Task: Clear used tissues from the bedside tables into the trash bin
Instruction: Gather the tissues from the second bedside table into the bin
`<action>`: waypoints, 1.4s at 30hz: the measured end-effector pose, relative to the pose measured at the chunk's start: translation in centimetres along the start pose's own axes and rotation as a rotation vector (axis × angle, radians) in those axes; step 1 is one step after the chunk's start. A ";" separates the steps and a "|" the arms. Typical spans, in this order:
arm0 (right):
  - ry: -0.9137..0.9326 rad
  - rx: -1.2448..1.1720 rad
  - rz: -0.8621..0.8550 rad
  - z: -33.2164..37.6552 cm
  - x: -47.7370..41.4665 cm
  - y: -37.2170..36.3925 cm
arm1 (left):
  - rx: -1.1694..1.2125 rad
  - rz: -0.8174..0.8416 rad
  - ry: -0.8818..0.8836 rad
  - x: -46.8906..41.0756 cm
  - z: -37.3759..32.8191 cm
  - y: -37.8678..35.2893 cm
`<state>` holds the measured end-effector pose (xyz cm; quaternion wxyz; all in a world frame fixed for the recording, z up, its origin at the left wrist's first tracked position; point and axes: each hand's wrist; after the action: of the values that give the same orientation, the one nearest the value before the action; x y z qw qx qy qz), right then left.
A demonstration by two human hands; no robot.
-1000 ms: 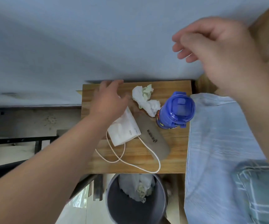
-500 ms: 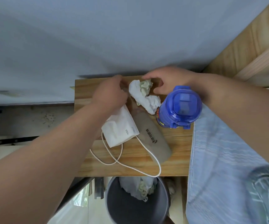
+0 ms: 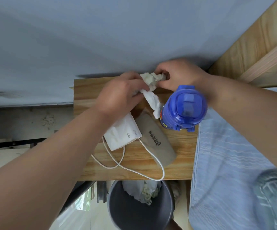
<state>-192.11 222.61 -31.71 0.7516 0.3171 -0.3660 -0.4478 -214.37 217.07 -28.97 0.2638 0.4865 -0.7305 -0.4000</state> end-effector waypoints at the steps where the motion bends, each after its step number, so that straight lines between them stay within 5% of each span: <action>1: -0.025 -0.016 -0.038 0.3 0.4 0.7 | 0.042 -0.054 0.034 0.1 -0.1 0.3; 5: -0.080 -0.152 -0.247 2.0 3.2 3.4 | 0.281 -0.323 0.320 1.2 -0.6 1.9; 8: -0.080 -0.269 -0.561 3.6 6.3 5.2 | 0.504 -0.467 0.594 3.3 -1.5 3.3; 11: -0.071 -0.466 -0.742 5.4 9.5 7.5 | 0.637 -0.506 0.700 6.3 -3.5 4.8; 16: -0.032 -0.471 -0.847 9.1 16.5 9.5 | 0.792 -0.527 0.795 13.0 -6.8 5.4; 24: -0.023 -0.400 -0.756 15.2 30.5 0.4 | 0.820 -0.384 1.042 26.9 -9.3 -0.2; 33: -0.567 -0.657 -0.306 16.7 38.2 -18.5 | 0.663 -0.101 1.216 37.8 -4.4 -8.1; 42: -0.704 -0.617 0.021 10.5 39.0 -32.0 | 0.601 0.087 1.205 41.4 -0.1 -16.1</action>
<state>-202.08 172.96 -41.51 0.6454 -0.0962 -0.4517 -0.6084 -222.27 175.54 -42.65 0.4941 0.6471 -0.5543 0.1727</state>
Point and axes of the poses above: each hand's wrist, its own x-axis away from the middle knuckle, its own y-axis out of the back of the hand, z = x × y, and after that the axes turned 3 degrees about -z, right-handed
